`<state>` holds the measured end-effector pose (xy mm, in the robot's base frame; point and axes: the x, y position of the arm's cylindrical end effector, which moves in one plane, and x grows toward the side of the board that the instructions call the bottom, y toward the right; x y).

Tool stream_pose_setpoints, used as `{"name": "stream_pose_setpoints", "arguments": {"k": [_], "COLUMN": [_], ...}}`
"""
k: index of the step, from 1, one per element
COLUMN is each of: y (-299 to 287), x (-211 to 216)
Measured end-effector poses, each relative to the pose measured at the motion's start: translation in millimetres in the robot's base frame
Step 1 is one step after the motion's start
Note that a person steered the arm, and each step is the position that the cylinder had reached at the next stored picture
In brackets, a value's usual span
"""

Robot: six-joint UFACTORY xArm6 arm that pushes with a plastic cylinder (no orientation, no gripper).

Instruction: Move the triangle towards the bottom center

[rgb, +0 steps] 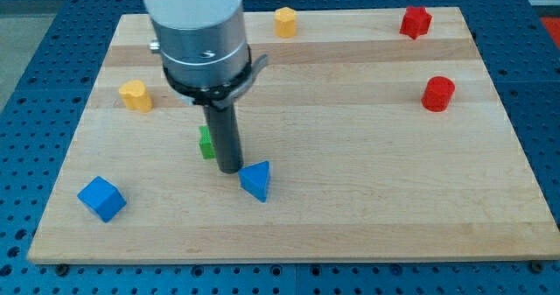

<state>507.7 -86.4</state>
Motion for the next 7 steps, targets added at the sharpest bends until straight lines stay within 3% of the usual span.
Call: {"name": "stream_pose_setpoints", "arguments": {"k": [7], "y": [27], "x": [24]}}
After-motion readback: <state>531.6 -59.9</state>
